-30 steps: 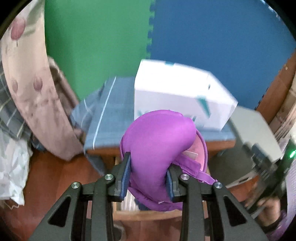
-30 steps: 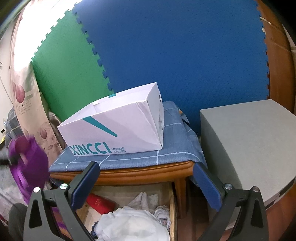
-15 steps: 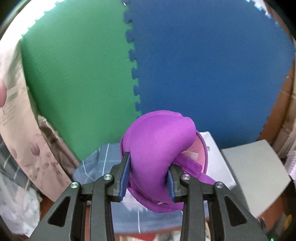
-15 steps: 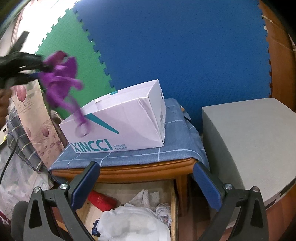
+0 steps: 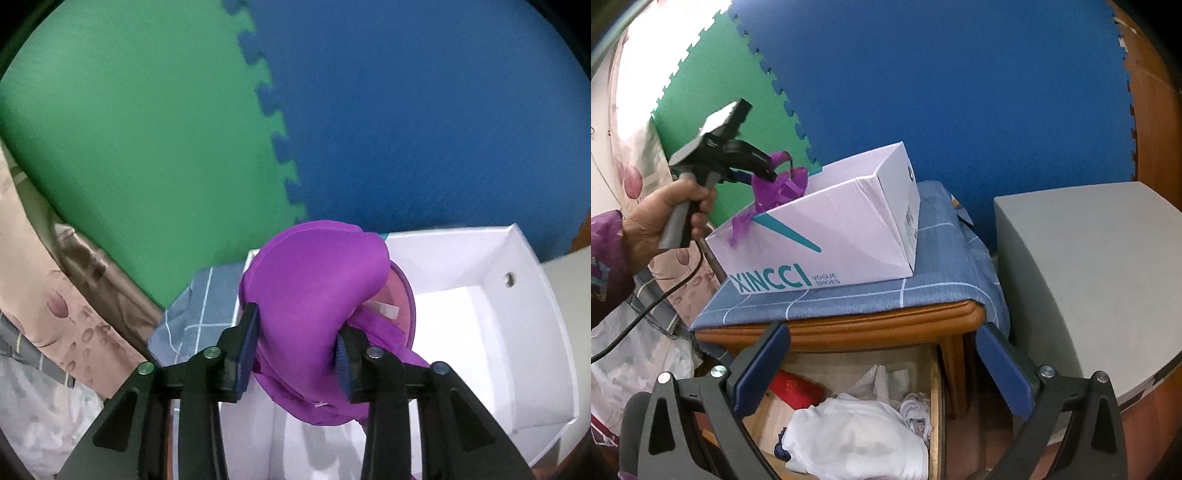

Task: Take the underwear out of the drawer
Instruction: 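Lift the purple bra into the white box and open the left gripper, then grasp the white cloth in the drawer with the right gripper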

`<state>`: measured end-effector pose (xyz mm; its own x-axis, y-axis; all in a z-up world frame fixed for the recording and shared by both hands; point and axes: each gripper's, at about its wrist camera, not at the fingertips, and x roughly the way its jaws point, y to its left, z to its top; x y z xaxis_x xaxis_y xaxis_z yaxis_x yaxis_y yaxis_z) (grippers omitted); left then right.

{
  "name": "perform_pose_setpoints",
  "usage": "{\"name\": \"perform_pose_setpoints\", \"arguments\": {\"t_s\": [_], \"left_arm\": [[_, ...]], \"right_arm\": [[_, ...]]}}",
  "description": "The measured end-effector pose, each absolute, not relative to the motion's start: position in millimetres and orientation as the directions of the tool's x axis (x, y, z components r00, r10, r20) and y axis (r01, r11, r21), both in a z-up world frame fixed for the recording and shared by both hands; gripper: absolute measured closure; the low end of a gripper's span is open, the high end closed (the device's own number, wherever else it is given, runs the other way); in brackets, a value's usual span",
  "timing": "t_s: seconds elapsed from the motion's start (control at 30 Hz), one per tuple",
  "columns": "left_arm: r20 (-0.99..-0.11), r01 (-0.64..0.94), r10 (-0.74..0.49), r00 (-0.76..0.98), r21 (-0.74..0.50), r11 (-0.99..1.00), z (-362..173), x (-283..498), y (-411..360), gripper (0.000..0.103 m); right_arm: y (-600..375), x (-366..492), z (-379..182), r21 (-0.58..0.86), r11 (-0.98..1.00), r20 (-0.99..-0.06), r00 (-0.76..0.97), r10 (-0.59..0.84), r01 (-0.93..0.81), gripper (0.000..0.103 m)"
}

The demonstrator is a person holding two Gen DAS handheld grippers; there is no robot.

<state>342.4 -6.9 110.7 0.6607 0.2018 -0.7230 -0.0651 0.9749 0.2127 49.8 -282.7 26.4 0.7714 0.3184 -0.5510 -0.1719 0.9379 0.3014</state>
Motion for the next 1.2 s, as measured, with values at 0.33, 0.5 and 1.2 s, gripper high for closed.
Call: {"name": "perform_pose_setpoints", "arguments": {"t_s": [0.33,0.5,1.2], "left_arm": [[-0.625,-0.039,0.242,0.742,0.321,0.946,106,322,-30,0.006],[-0.583,0.000,0.103,0.806,0.174,0.985,140,285,-20,0.003],[-0.670,-0.080,-0.118,0.733,-0.257,0.963,17,59,120,0.001]], "right_arm": [[-261,57,4,0.269,0.930,-0.671,0.644,0.367,-0.249,0.000],[-241,54,-11,0.235,0.910,-0.747,0.535,0.394,-0.343,0.000],[-109,30,-71,-0.038,0.757,-0.913,0.331,0.239,-0.653,0.000]]}}
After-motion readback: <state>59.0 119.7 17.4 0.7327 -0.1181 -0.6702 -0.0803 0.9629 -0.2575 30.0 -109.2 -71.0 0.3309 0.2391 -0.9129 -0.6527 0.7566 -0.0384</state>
